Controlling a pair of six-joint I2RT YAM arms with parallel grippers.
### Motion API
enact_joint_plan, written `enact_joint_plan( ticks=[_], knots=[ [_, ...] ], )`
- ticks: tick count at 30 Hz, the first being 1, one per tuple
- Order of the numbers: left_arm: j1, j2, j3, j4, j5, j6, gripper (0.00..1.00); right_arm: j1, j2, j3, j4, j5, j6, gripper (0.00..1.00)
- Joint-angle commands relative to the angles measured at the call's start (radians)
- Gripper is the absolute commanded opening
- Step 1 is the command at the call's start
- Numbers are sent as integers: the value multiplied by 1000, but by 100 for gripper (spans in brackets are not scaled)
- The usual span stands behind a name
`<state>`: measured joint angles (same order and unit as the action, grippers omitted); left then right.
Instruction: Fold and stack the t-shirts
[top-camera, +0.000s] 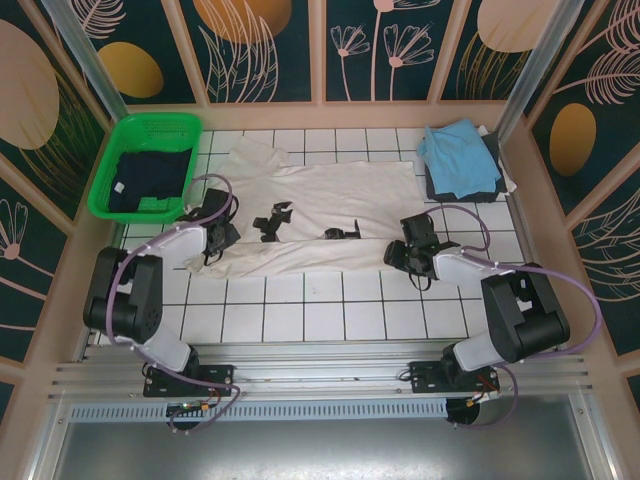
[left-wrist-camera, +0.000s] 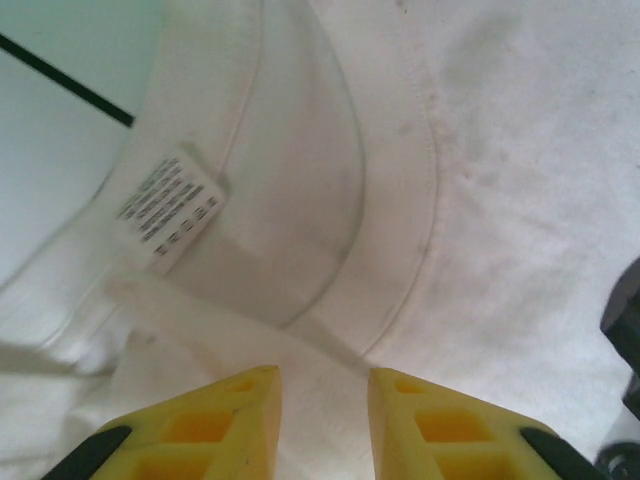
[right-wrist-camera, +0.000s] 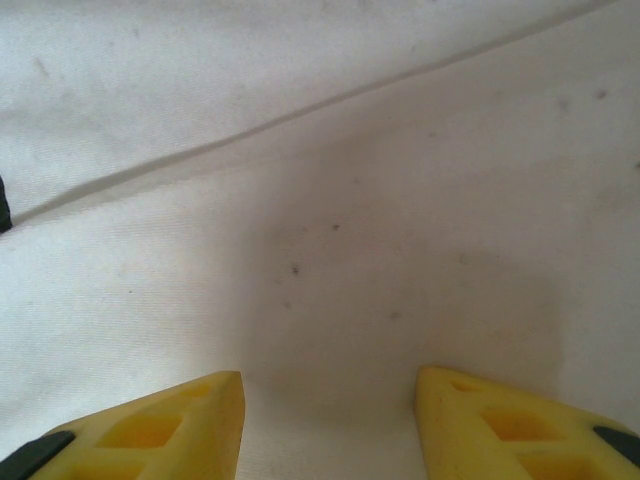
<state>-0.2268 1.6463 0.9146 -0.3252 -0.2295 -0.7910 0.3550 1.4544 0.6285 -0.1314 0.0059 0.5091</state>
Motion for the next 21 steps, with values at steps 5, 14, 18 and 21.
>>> enact_joint_plan(
  ticks=[5,14,18,21],
  knots=[
    [-3,61,32,-39,-27,-4,28,-18,-37,3,-48,5,-12,49],
    [-3,18,-1,-43,-66,-24,59,-26,-29,14,-45,5,-20,49],
    [-4,47,-3,-30,-43,-40,54,-26,-19,14,-44,5,-18,49],
    [-4,43,-9,-28,-46,-41,44,-27,-20,6,-39,4,-16,49]
  ],
)
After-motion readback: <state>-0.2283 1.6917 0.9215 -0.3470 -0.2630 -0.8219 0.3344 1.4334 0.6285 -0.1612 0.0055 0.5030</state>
